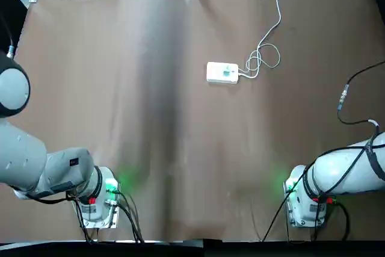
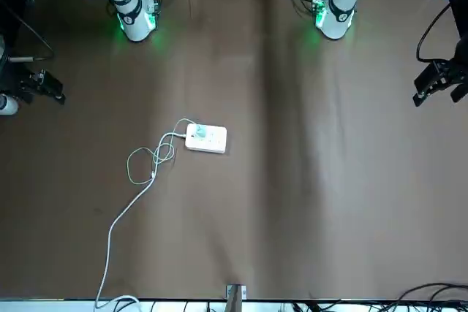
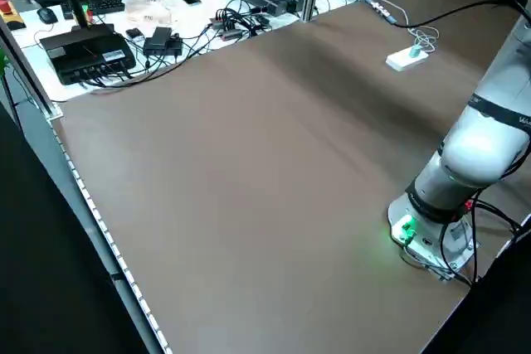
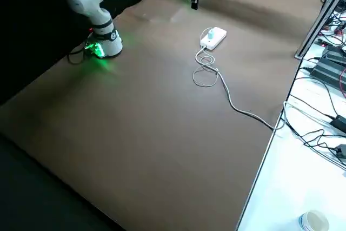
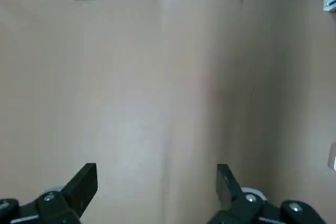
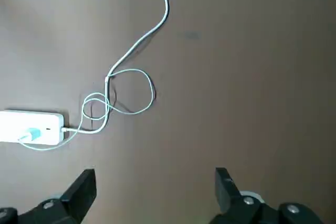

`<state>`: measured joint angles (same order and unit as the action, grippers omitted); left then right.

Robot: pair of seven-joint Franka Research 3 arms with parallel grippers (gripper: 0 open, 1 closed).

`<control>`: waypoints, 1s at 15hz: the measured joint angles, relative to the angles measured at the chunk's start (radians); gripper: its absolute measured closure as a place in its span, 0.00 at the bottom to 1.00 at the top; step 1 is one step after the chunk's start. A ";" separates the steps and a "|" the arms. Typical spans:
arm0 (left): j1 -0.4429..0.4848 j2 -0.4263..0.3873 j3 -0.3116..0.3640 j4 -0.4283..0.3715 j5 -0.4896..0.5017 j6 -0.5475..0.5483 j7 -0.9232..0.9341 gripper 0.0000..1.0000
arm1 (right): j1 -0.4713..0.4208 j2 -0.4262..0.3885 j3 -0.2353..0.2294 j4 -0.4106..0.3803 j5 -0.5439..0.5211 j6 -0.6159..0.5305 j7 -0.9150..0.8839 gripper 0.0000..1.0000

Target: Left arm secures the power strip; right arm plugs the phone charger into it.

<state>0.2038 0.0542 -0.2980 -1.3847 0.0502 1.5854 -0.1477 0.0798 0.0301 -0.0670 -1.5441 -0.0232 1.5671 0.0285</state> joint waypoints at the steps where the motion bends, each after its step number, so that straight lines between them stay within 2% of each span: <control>1: -0.022 -0.019 0.014 -0.025 -0.001 -0.001 0.000 0.00 | 0.001 0.007 0.001 0.000 0.000 0.017 0.000 0.00; 4: -0.131 -0.055 0.133 -0.073 -0.034 -0.002 -0.001 0.00 | -0.002 0.011 -0.001 0.000 0.006 0.022 -0.002 0.00; 7: -0.148 -0.073 0.193 -0.120 -0.073 -0.003 0.003 0.00 | -0.003 0.011 -0.002 0.000 0.023 0.022 -0.006 0.00; 12: -0.147 -0.073 0.206 -0.189 -0.074 0.023 0.007 0.00 | -0.012 0.011 -0.004 0.000 0.035 0.021 -0.007 0.00; 15: -0.147 -0.076 0.206 -0.193 -0.074 0.034 0.007 0.00 | -0.015 0.011 -0.006 0.000 0.040 0.021 -0.008 0.00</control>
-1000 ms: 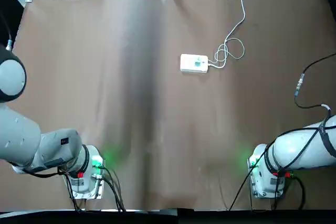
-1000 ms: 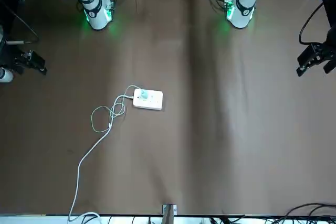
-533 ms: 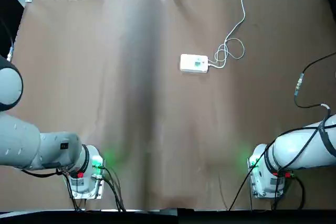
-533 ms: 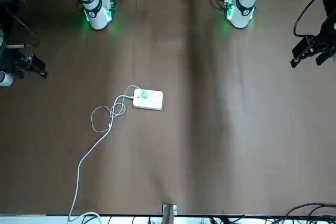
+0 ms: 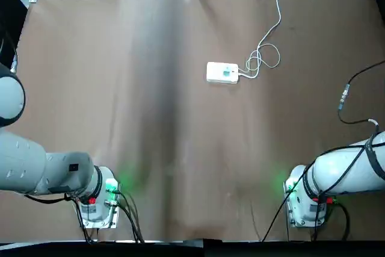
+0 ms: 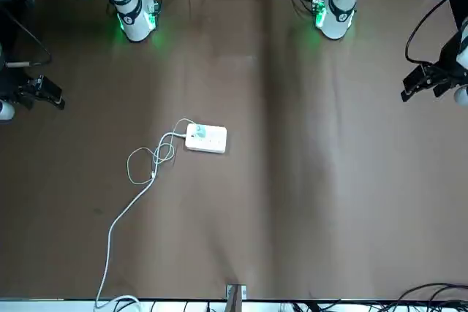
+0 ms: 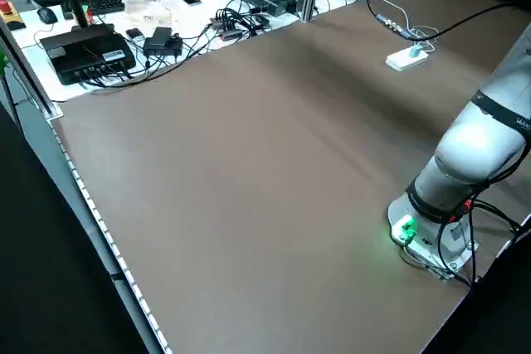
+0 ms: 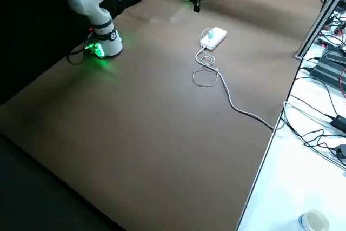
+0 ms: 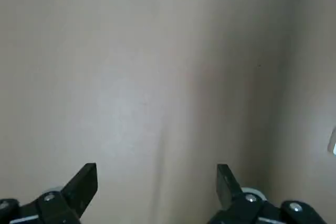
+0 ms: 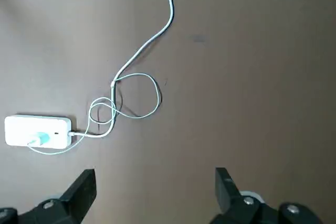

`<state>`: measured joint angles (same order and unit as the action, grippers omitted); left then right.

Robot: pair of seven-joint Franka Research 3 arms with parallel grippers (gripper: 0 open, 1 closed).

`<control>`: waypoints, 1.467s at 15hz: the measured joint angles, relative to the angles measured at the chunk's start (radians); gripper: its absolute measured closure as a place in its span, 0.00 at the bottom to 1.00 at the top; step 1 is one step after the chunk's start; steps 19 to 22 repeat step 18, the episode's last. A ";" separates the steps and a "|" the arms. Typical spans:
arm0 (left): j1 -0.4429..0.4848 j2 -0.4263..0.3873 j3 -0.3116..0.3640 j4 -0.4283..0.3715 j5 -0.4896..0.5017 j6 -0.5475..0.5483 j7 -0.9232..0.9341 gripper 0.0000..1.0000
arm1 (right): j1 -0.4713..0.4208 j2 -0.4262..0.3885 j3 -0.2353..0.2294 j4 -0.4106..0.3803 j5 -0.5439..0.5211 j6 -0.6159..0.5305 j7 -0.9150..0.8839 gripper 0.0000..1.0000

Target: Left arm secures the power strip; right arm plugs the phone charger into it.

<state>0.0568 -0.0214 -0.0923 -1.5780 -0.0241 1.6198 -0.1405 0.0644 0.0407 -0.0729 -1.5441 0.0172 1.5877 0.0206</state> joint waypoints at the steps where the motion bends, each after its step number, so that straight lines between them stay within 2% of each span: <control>1: 0.000 -0.002 0.000 0.000 0.000 0.004 0.000 0.00 | 0.000 0.000 0.000 0.000 0.000 -0.001 0.000 0.00; 5: 0.000 -0.006 0.000 0.000 0.000 0.029 0.061 0.00 | 0.000 0.000 0.000 0.000 0.001 -0.003 0.000 0.00; 22: 0.000 -0.006 0.001 0.000 0.000 0.057 0.084 0.00 | -0.004 0.000 0.001 0.000 0.006 -0.012 0.000 0.00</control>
